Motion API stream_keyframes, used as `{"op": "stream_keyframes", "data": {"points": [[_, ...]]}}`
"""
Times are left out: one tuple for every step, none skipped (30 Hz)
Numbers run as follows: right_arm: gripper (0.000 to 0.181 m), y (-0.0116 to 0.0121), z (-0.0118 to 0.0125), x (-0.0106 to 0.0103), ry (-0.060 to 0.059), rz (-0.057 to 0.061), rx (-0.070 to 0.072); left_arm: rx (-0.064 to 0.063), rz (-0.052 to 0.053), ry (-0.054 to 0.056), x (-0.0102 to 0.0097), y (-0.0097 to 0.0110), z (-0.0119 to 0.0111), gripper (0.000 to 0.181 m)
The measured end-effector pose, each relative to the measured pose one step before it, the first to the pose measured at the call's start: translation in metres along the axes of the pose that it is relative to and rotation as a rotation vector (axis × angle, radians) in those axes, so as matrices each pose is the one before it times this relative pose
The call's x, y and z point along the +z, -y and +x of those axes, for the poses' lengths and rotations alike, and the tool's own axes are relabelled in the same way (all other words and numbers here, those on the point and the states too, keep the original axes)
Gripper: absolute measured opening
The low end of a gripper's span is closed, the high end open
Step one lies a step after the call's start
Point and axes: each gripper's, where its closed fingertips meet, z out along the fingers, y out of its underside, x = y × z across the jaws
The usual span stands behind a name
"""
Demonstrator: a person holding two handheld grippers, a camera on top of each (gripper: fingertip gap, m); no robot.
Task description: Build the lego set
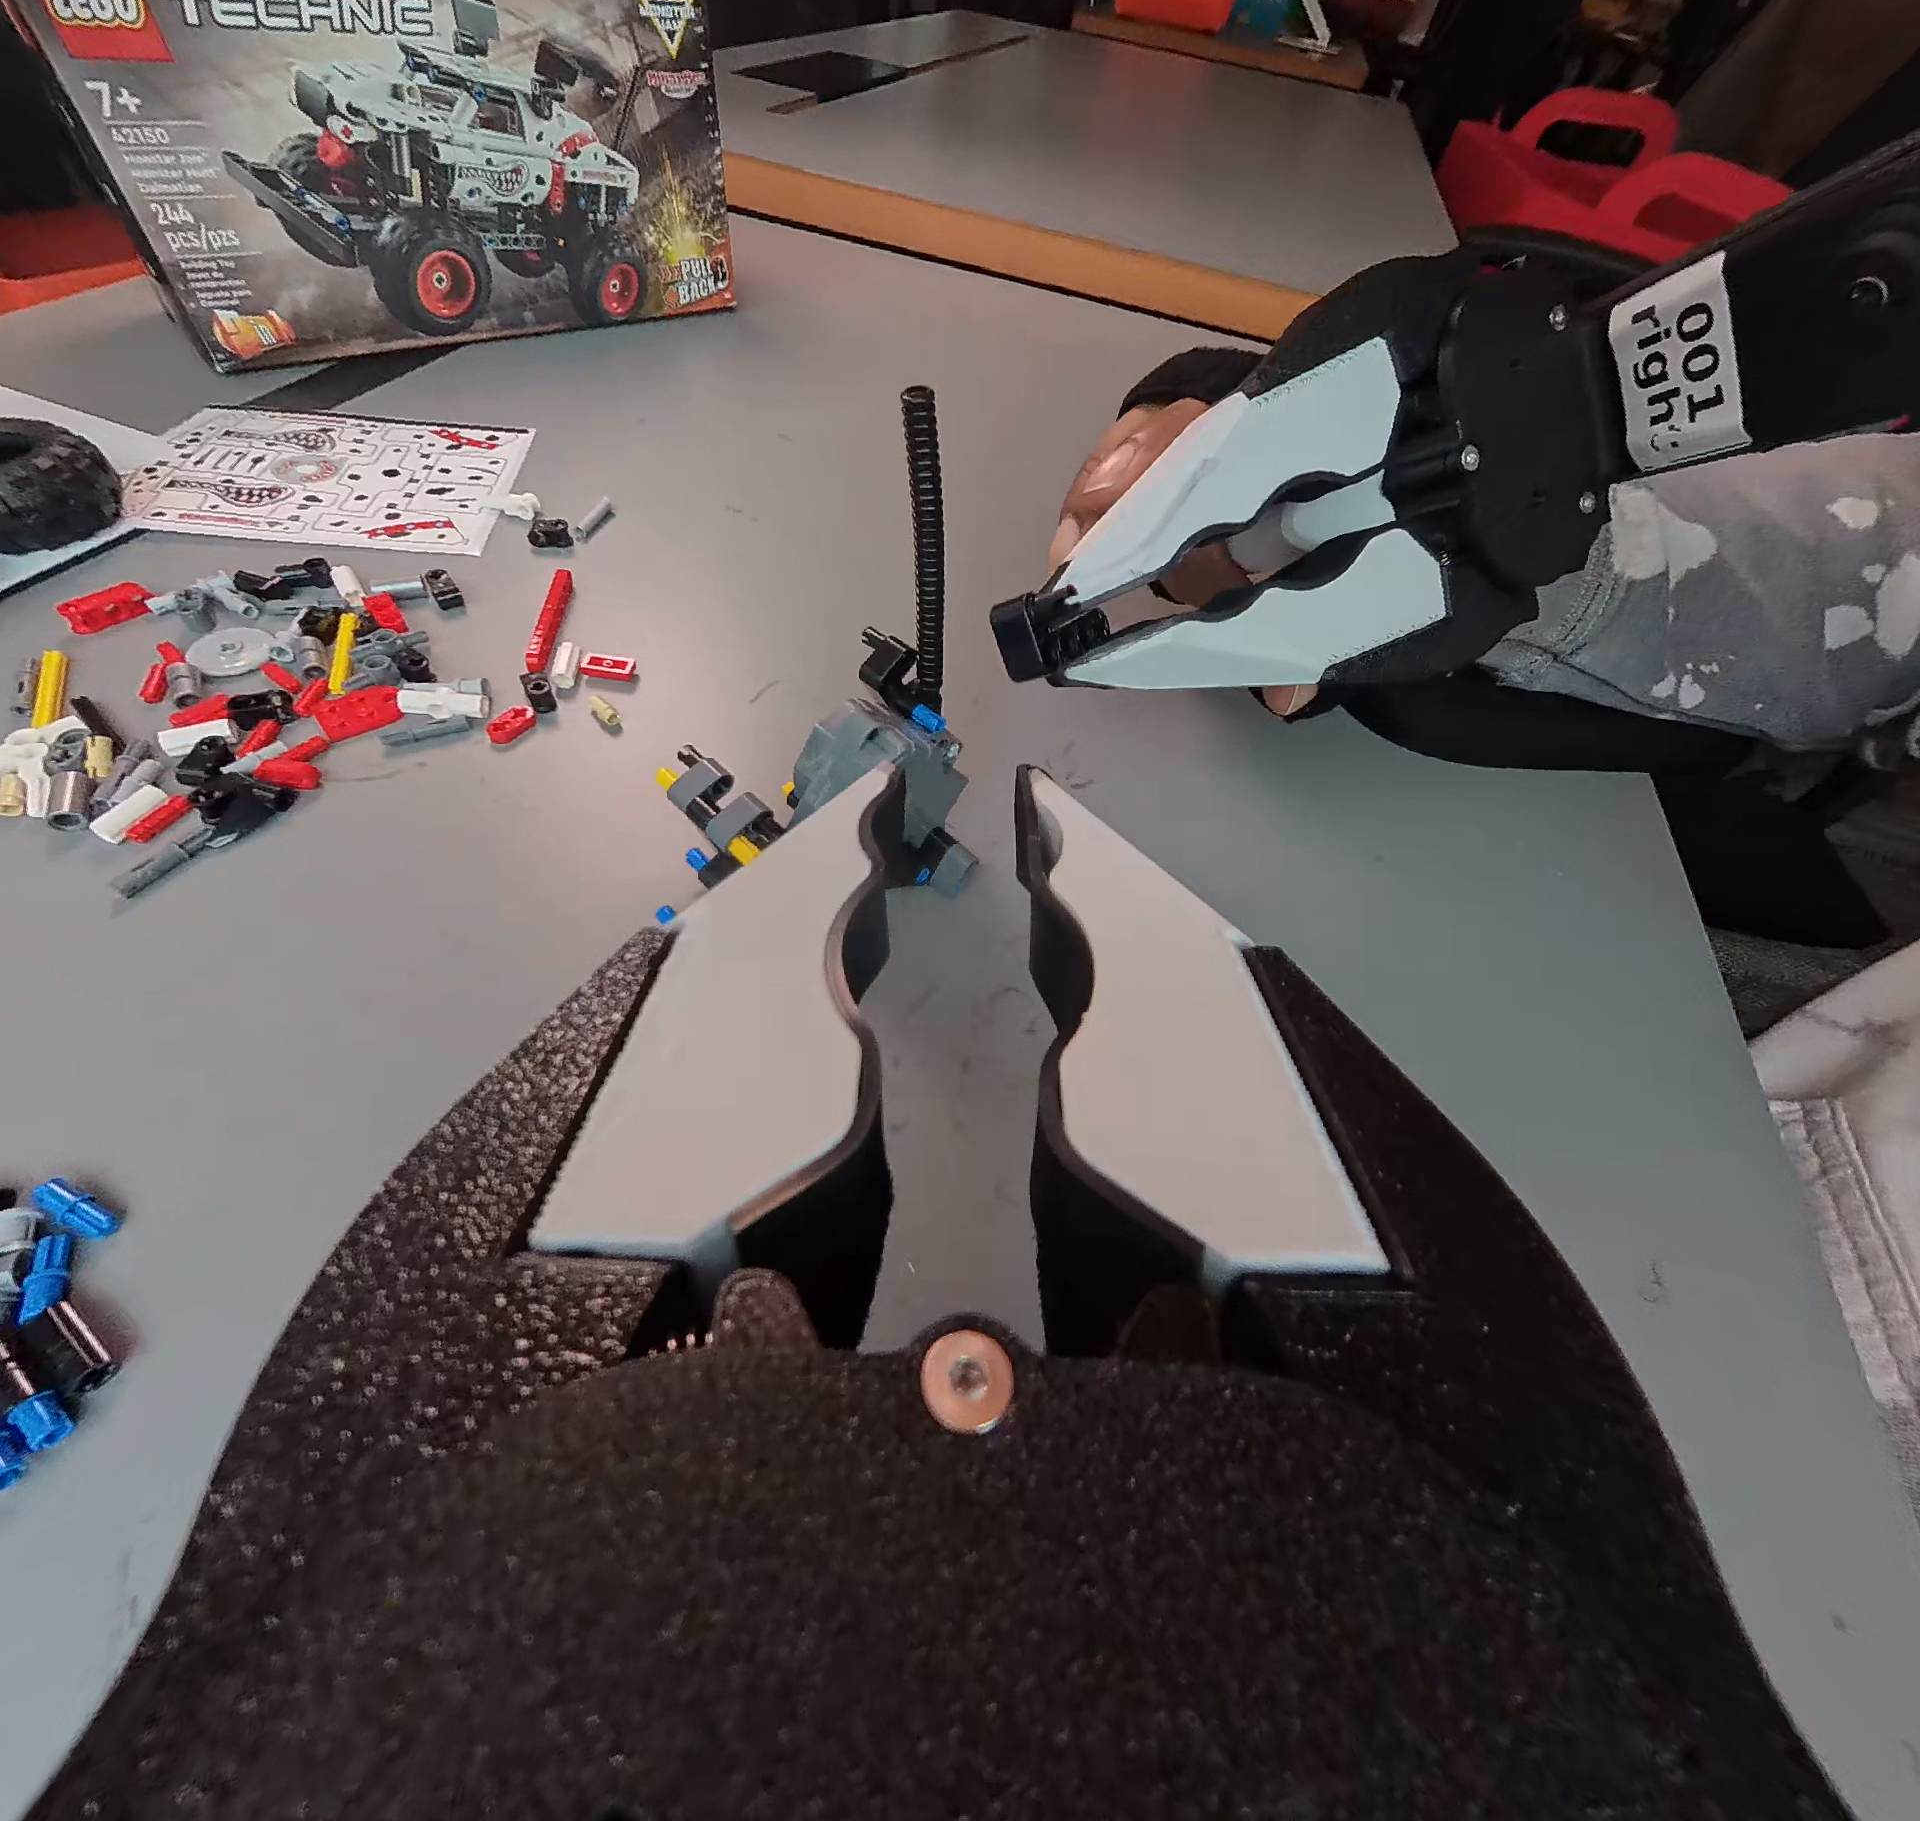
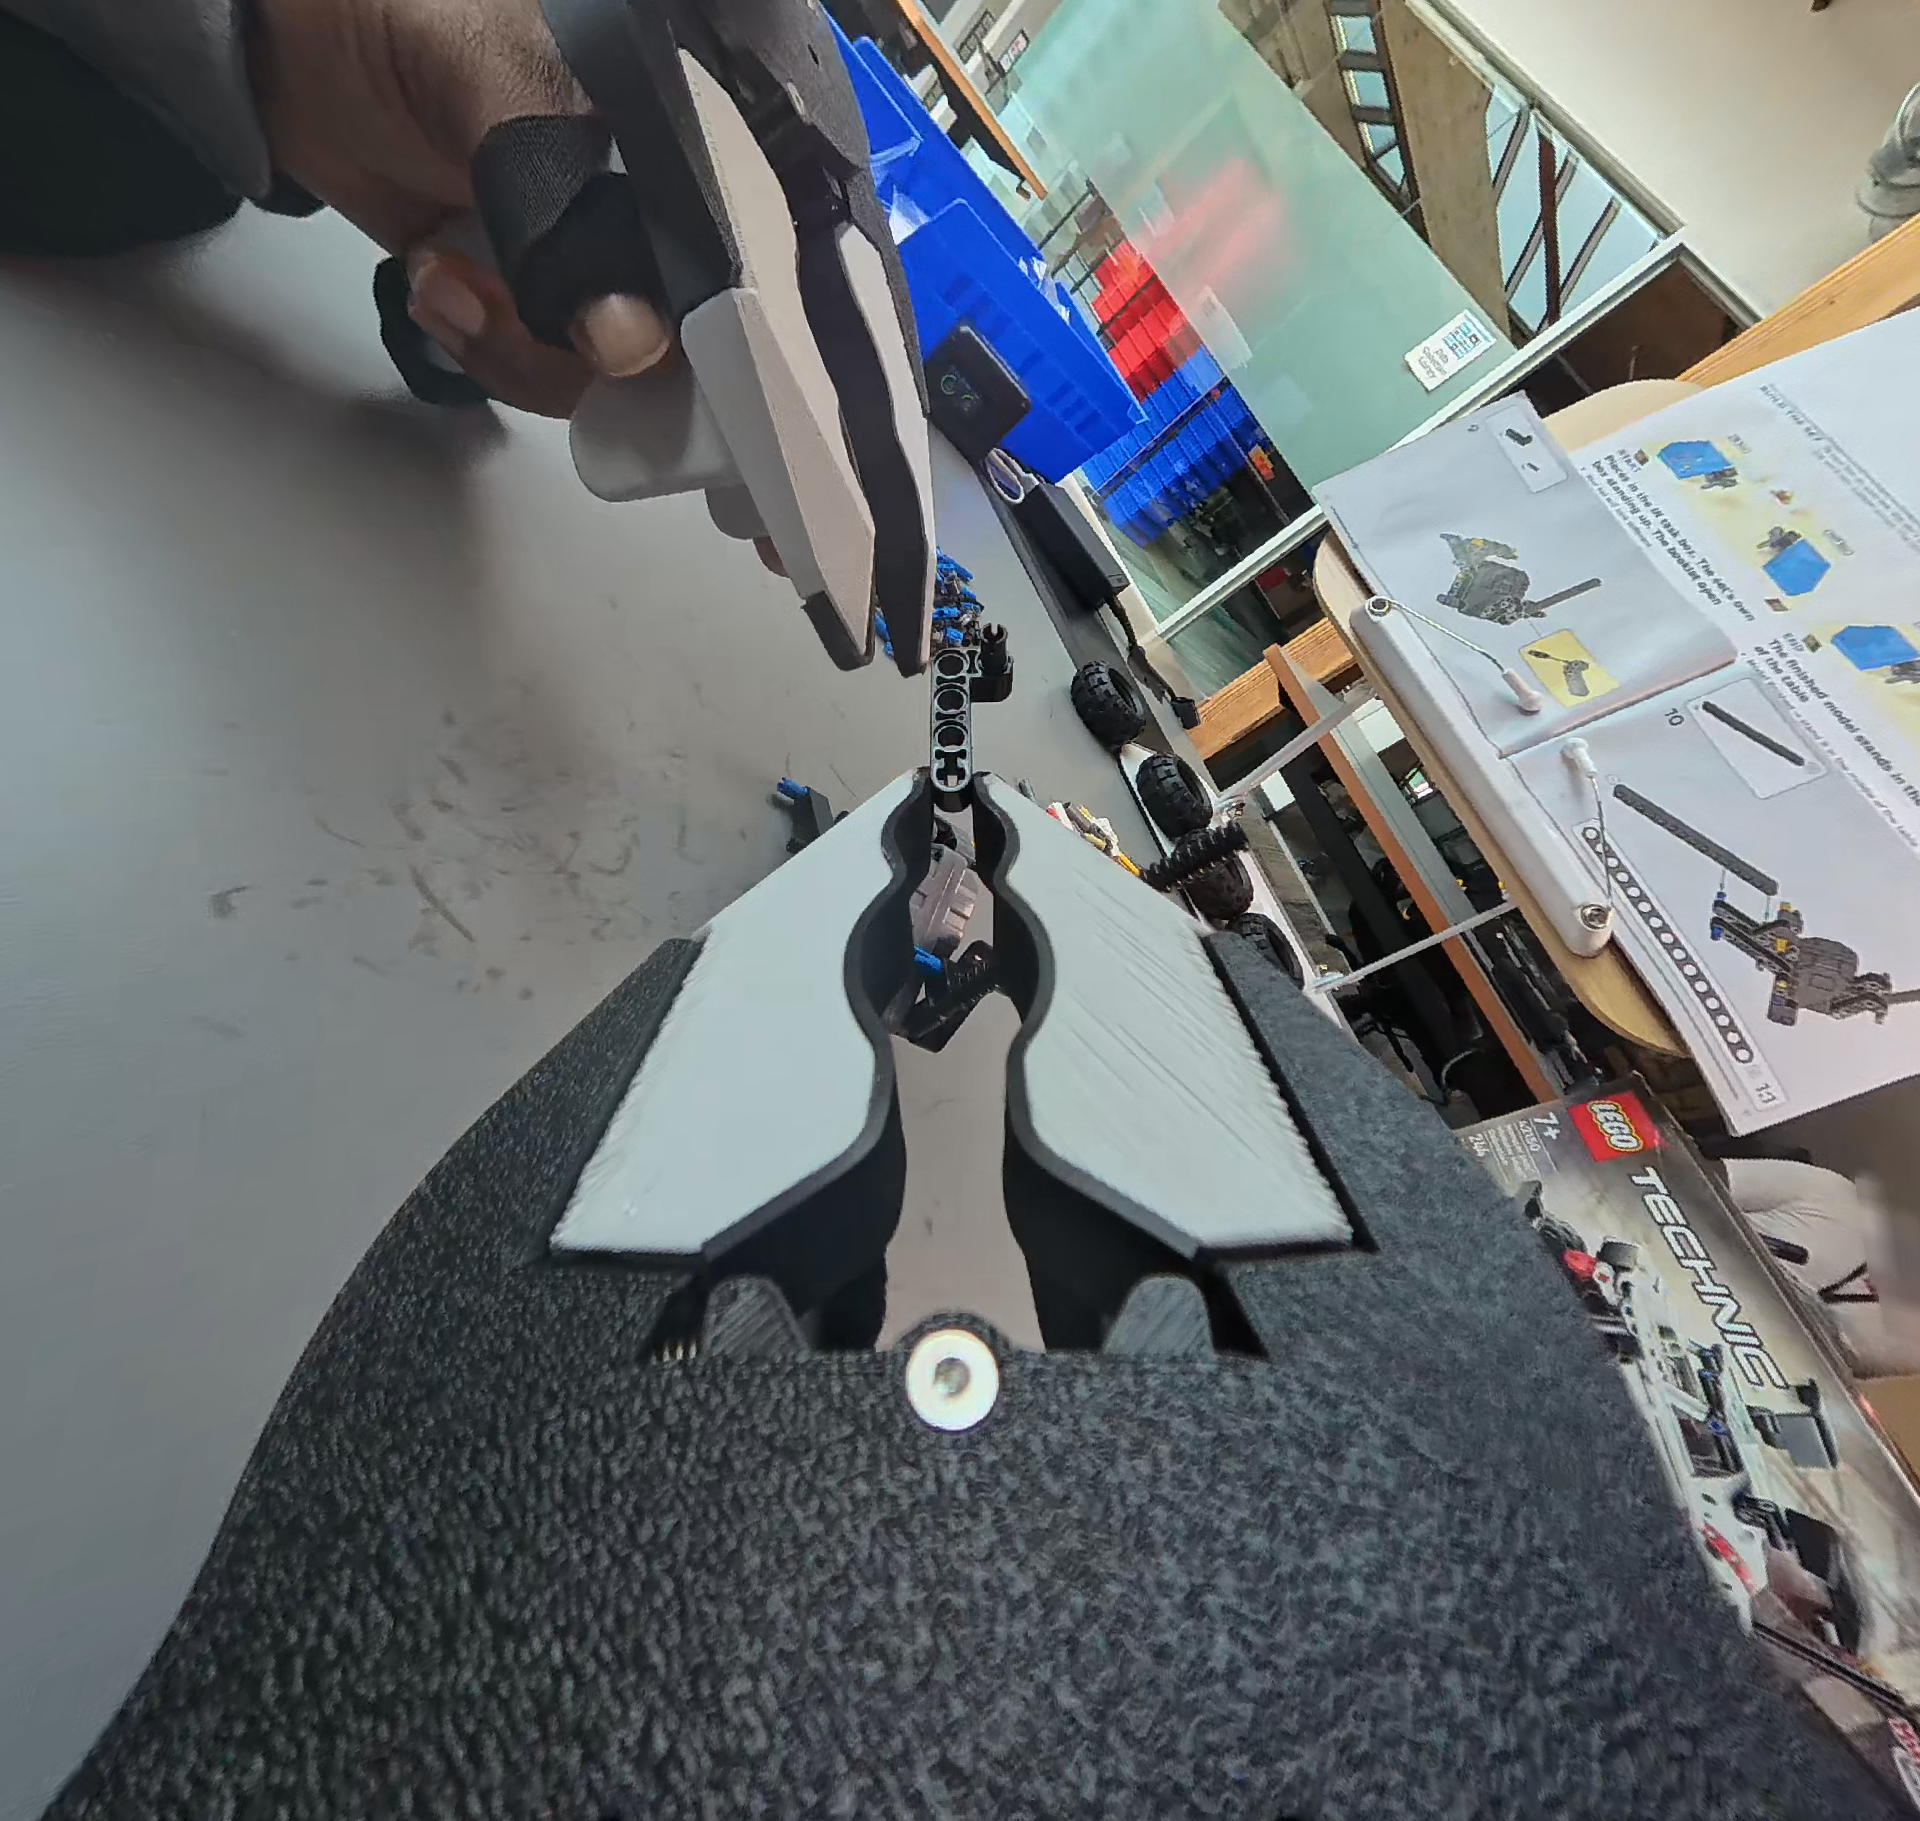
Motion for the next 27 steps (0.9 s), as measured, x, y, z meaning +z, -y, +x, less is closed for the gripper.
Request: {"op": "stream_keyframes", "data": {"points": [[0.007,-0.00032,0.00110,-0.00074,-0.0026,0.0004,0.0024,0.0056,0.0079,-0.0036,-0.00110,0.00097,0.00119,0.020],[0.007,-0.00034,0.00091,-0.00063,-0.0020,0.0002,0.0001,0.0031,0.0054,-0.0047,-0.00053,0.00063,0.00091,0.020],[0.007,-0.00009,0.00120,-0.00032,-0.0023,0.0007,-0.0010,-0.0003,0.0039,-0.0010,-0.00035,0.00061,-0.00015,0.021],[0.007,0.00007,0.00155,-0.00020,-0.0031,0.0014,-0.0013,-0.0041,0.0040,0.0003,-0.00014,0.00058,-0.00091,0.021],[0.007,0.00010,0.00170,-0.00007,-0.0037,0.0020,0.0010,-0.0068,0.0040,-0.0018,-0.00031,0.00057,-0.00069,0.021],[0.007,-0.00025,0.00121,0.00016,-0.0014,0.0008,0.0049,-0.0069,0.0034,-0.0032,-0.00027,0.00040,-0.00041,0.021],[0.007,-0.00057,0.00090,0.00023,-0.0007,-0.0001,0.0068,-0.0046,0.0035,-0.0025,-0.00028,0.00036,-0.00017,0.021],[0.007,-0.00064,0.00062,0.00005,-0.0019,-0.0006,0.0051,-0.0008,0.0030,-0.0022,-0.00027,0.00030,0.00033,0.021],[0.007,-0.00106,0.00019,0.00003,-0.0015,-0.0032,0.0016,0.0024,-0.0006,-0.0035,0.00008,-0.00012,0.00085,0.021],[0.007,-0.00131,0.00002,-0.00004,-0.0027,-0.0050,-0.0016,0.0047,-0.0032,-0.0035,0.00047,-0.00050,0.00114,0.021],[0.007,-0.00142,-0.00003,-0.00004,-0.0030,-0.0053,-0.0033,0.0053,-0.0030,-0.0017,0.00078,-0.00031,0.00099,0.021],[0.007,-0.00165,0.00036,0.00005,-0.0050,-0.0067,-0.0017,0.0032,-0.0044,0.0017,0.00101,-0.00068,0.00046,0.021],[0.007,-0.00168,0.00081,0.00018,-0.0054,-0.0070,0.0009,0.0014,-0.0068,0.0026,0.00117,-0.00119,0.00013,0.021],[0.007,-0.00146,0.00122,0.00022,-0.0056,-0.0060,0.0024,0.0007,-0.0082,-0.0016,0.00118,-0.00143,0.00070,0.021],[0.007,-0.00108,0.00161,0.00007,-0.0056,-0.0034,0.0036,0.0004,-0.0079,-0.0034,0.00102,-0.00153,0.00098,0.022],[0.007,-0.00044,0.00099,0.00002,-0.0015,0.0004,0.0061,0.0011,-0.0051,0.0020,0.00081,-0.00120,0.00046,0.022],[0.007,-0.00017,-0.00016,0.00002,0.0050,0.0018,0.0083,0.0004,-0.0041,0.0058,0.00079,-0.00096,-0.00009,0.021],[0.007,-0.00022,-0.00160,0.00036,0.0102,0.0017,0.0058,-0.0024,-0.0066,0.0022,0.00107,-0.00120,0.00006,0.022],[0.007,-0.00090,-0.00246,0.00082,0.0117,-0.0032,-0.0033,-0.0053,-0.0079,-0.0036,0.00146,-0.00136,0.00065,0.022],[0.007,-0.00183,-0.00235,0.00124,0.0065,-0.0096,-0.0153,-0.0062,-0.0066,-0.0044,0.00166,-0.00088,0.00060,0.022],[0.007,-0.00196,-0.00306,0.00164,0.0076,-0.0114,-0.0245,-0.0043,-0.0060,-0.0008,0.00179,-0.00052,-0.00014,0.022],[0.007,-0.00164,-0.00332,0.00163,0.0079,-0.0110,-0.0275,-0.0018,-0.0076,0.0031,0.00196,-0.00062,-0.00093,0.022],[0.007,-0.00063,-0.00345,0.00134,0.0096,-0.0057,-0.0218,-0.0015,-0.0081,0.0052,0.00217,-0.00054,-0.00155,0.022],[0.007,-0.00041,-0.00343,0.00096,0.0109,-0.0042,-0.0122,-0.0029,-0.0057,0.0038,0.00203,-0.00013,-0.00164,0.022],[0.007,0.00000,-0.00273,0.00057,0.0090,-0.0014,-0.0070,-0.0038,-0.0038,0.0019,0.00172,0.00002,-0.00147,0.022],[0.007,0.00072,-0.00258,-0.00018,0.0101,0.0029,-0.0002,-0.0014,-0.0036,-0.0015,0.00128,-0.00017,-0.00084,0.023],[0.007,0.00093,-0.00173,-0.00040,0.0074,0.0049,0.0078,0.0014,-0.0025,-0.0063,0.00096,-0.00035,0.00015,0.023]]}}
